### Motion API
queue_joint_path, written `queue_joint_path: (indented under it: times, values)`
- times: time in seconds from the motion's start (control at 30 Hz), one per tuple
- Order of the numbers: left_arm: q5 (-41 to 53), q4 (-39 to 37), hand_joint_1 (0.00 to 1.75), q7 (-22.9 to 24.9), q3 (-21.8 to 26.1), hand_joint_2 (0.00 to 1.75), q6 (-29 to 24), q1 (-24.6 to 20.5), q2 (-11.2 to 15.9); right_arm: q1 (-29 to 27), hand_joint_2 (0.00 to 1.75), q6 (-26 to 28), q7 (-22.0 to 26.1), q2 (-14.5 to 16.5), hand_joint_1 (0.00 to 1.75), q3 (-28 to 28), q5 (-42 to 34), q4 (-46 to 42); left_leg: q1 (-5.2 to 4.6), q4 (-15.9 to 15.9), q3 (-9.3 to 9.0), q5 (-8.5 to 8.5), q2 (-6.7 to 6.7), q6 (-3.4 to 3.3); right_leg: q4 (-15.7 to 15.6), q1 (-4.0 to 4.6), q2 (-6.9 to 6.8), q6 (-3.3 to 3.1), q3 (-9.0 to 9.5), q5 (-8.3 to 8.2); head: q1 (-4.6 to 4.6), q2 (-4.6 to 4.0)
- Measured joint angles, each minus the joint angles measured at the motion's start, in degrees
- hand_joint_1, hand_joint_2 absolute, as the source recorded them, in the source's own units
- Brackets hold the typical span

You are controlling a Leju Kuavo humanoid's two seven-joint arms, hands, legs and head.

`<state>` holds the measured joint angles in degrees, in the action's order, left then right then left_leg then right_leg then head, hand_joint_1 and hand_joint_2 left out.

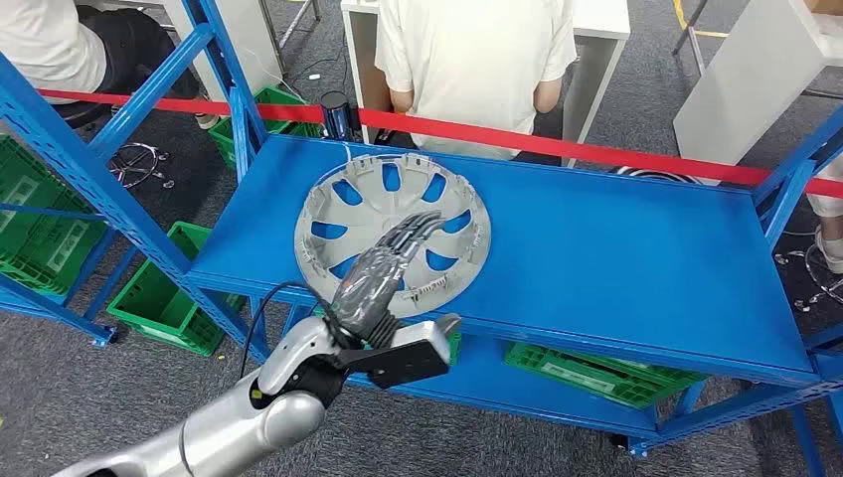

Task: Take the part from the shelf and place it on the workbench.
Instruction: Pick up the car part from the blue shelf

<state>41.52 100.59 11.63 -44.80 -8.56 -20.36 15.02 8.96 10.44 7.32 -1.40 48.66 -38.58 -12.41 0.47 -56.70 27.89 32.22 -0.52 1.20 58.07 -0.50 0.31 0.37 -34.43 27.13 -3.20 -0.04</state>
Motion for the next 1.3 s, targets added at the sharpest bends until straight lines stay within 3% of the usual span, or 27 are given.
queue_joint_path:
  times: [0.47, 0.67, 1.3]
  values:
    - [0.3, -3.1, 0.00, 22.4, -8.0, 1.75, 24.2, -10.7, 1.6, 0.0, 0.00, -0.3, -0.8, 0.4, 0.00, 1.0, -0.6, 0.0, -0.01, 0.0, 0.07, -0.01, -0.20, -0.02, -0.1, 0.00, -0.05, 0.00, 0.01, 0.00, 0.00, 0.01]
    - [-3.4, -6.8, 0.00, 22.9, -11.5, 1.75, 31.2, -12.1, 1.6, 0.0, 0.00, -0.8, -0.9, 0.6, 0.00, 1.0, -0.6, 0.0, -0.01, 0.0, 0.08, -0.01, -0.23, -0.02, -0.1, 0.00, -0.05, 0.01, 0.01, 0.00, 0.00, 0.02]
    - [-3.6, -11.2, 0.00, 22.9, -15.9, 1.75, 31.7, -13.7, 1.6, 0.0, 0.00, -0.9, -1.0, 0.6, 0.00, 1.1, -0.6, 0.0, -0.01, 0.0, 0.09, -0.01, -0.12, -0.02, -0.1, 0.00, -0.06, 0.01, 0.02, -0.01, 0.01, 0.02]
